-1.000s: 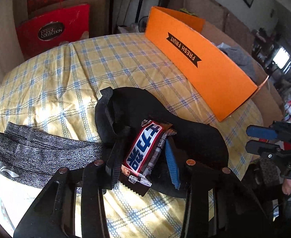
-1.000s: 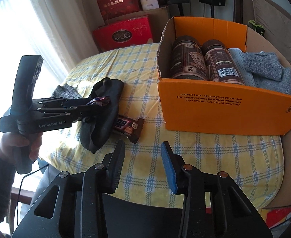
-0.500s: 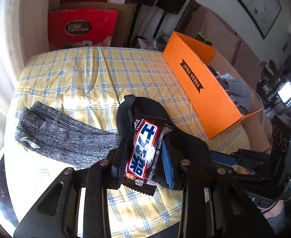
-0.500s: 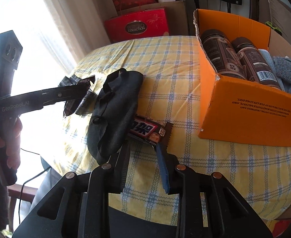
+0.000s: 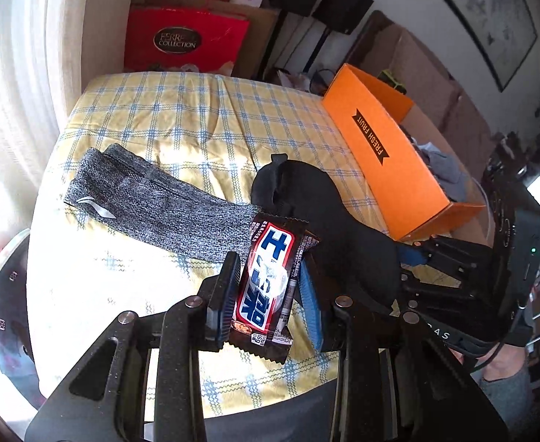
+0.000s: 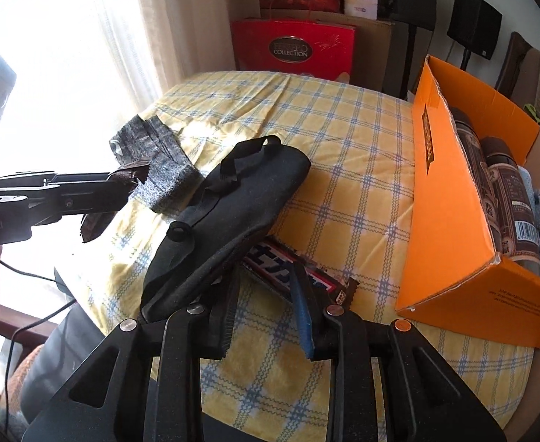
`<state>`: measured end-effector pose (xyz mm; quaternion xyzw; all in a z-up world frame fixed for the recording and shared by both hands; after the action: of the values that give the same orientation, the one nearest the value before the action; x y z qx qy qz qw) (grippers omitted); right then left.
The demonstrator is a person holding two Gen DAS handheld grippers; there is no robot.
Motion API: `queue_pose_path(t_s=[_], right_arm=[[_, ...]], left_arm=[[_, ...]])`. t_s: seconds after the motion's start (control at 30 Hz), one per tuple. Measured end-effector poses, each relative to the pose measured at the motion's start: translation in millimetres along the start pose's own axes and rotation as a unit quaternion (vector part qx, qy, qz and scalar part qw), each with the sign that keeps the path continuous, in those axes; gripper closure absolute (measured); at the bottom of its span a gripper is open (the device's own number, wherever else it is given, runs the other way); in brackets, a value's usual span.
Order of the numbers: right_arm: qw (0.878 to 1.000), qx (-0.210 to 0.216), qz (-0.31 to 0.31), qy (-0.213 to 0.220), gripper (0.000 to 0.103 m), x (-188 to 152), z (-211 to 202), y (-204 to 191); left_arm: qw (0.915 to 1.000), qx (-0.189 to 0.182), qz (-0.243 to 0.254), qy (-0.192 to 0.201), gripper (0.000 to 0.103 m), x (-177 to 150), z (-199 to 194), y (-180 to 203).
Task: Organize objects
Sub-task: 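Close the left gripper on a chocolate bar while the right gripper grasps the other bar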
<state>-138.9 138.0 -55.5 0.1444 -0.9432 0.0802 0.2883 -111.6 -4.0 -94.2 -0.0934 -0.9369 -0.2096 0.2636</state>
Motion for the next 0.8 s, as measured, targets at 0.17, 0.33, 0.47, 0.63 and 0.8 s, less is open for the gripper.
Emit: queue_pose_path(t_s=[0.17,0.33,0.47,0.63,0.8], right_arm=[[0.997,-0.03,-0.063,-0.014,0.064,6,4,1],[0.994,-0.022,-0.099,-0.046,0.055,6,16,0],[0.992,-0.025,-0.111,-0.053,0.055,0,21,-2],[0.995,-0.018,-0.083,-0.045,0.069,-1,16,1],[0.999,-0.011,-0.034,-0.041,0.071,-5,8,5]], left_arm=[[0.9999,-0.006,-0.01,-0.004,0.073,-7,-1,-4],[0.9998,-0.009,-0.012,-0.009,0.073,-12,0,-3],[0.9998,-0.007,-0.014,-0.01,0.073,-12,-2,-3],[0.9998,-0.004,-0.015,-0.009,0.073,-12,-3,-3],[0.9999,0.004,-0.008,-0.007,0.073,-14,-2,2]])
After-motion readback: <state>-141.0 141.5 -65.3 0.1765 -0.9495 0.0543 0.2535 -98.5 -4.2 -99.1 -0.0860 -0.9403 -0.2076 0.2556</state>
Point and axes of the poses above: each gripper's, at about its wrist camera, not at the fingertips, and z roughly the way its jaws point, y to its right, x to its top, the point moved 2 cm from there along z, roughly the way its jaws point, and after that the axes turned 3 degrees about z, right-handed, at the moved point
